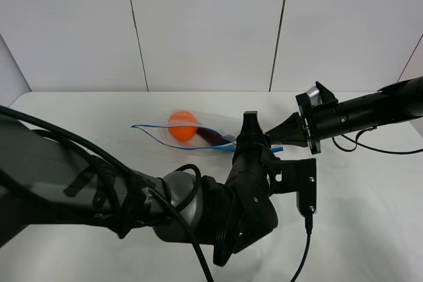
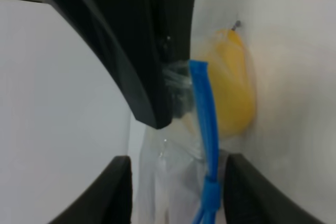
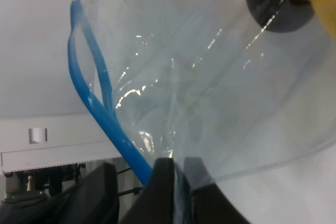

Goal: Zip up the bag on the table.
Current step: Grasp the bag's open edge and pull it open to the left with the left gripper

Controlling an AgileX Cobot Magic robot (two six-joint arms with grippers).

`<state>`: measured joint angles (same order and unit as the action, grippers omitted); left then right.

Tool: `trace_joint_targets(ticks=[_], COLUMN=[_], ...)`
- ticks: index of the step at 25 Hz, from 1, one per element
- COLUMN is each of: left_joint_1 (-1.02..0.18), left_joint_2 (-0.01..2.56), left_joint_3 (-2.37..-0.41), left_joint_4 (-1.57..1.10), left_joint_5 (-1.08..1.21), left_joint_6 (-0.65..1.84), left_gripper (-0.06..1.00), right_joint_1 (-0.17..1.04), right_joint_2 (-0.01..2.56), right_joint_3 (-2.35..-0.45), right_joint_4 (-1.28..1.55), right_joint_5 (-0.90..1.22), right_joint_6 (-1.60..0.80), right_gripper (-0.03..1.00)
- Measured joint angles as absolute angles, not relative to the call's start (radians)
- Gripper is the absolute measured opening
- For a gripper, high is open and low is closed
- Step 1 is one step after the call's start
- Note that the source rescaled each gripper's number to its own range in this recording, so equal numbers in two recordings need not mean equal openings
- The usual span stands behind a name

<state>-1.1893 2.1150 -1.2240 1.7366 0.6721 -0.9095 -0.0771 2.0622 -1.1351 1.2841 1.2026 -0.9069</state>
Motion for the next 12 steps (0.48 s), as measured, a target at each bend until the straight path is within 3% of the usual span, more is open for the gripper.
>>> trace_joint_targets(ticks=[5, 12], left_joint_1=[-1.189, -1.189], left_joint_2=[2.115, 2.115], left_joint_3=[-1.224, -1.224], left_joint_4=[1.737, 1.737], left_joint_5=[0.672, 0.668], left_joint_6=[-0.909, -0.908], left_gripper=[0.39, 0.17], right_joint_1=[-0.077, -0.077], right_joint_2=[2.062, 2.062], right_joint_3=[-1.135, -1.135], right_joint_4=[1.284, 1.290], right_joint_5=[1.203, 1.203], right_joint_6=[-0.907, -0.907], right_gripper=[0.00, 0.00])
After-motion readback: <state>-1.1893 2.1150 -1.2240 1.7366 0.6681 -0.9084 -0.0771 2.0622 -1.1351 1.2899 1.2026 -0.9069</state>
